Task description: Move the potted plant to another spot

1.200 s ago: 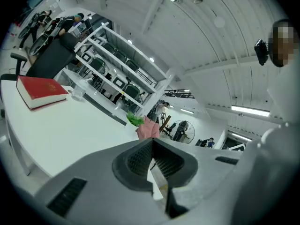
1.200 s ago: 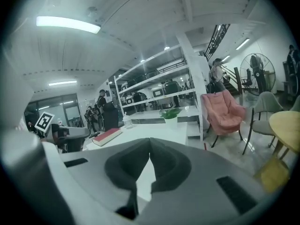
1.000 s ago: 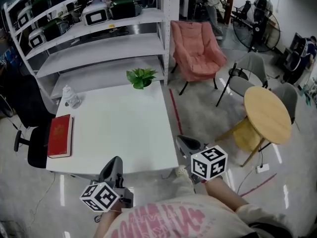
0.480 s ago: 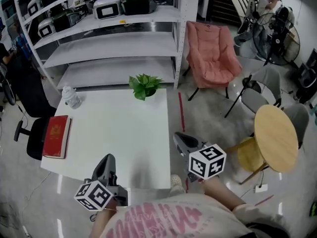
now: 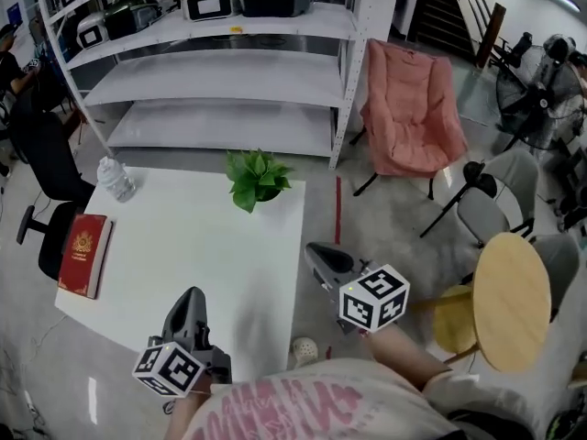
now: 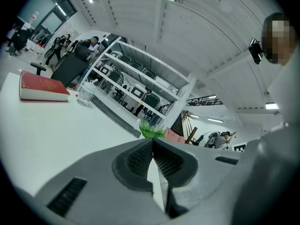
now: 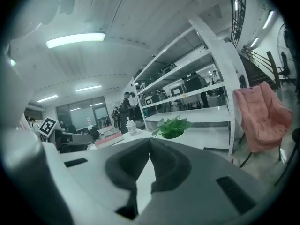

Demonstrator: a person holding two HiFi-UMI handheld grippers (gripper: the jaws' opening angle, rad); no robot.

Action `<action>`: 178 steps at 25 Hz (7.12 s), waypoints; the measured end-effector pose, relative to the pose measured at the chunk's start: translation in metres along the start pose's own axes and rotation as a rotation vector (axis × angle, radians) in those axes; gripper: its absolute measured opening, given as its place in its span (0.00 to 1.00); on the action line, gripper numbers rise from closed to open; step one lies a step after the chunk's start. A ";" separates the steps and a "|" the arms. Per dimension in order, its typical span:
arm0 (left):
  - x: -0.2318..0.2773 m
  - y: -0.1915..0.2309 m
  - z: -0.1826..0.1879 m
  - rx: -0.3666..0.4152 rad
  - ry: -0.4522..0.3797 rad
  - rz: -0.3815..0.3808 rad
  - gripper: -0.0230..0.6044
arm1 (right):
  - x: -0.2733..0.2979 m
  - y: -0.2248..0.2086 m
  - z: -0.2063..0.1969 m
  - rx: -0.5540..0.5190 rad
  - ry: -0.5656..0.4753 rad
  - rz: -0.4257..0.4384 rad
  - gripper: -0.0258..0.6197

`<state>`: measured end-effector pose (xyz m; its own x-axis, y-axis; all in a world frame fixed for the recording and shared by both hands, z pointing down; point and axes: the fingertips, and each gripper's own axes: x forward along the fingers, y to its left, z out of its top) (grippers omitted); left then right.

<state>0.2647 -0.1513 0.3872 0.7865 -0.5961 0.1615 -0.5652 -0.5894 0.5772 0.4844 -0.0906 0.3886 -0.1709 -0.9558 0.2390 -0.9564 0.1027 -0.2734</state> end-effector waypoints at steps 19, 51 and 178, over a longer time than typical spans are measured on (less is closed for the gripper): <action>0.023 0.061 -0.016 -0.084 0.026 0.311 0.04 | 0.108 -0.108 -0.035 0.002 0.175 0.072 0.05; 0.040 0.089 -0.052 -0.117 0.157 0.440 0.04 | 0.215 -0.106 -0.056 -0.146 0.136 0.221 0.88; -0.419 0.410 0.139 -0.298 -0.376 0.639 0.04 | 0.365 0.541 -0.182 -0.146 0.429 0.631 0.88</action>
<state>-0.3313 -0.2190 0.4445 0.1660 -0.9445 0.2833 -0.7466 0.0673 0.6618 -0.1384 -0.3341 0.4972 -0.7417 -0.5173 0.4269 -0.6641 0.6555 -0.3594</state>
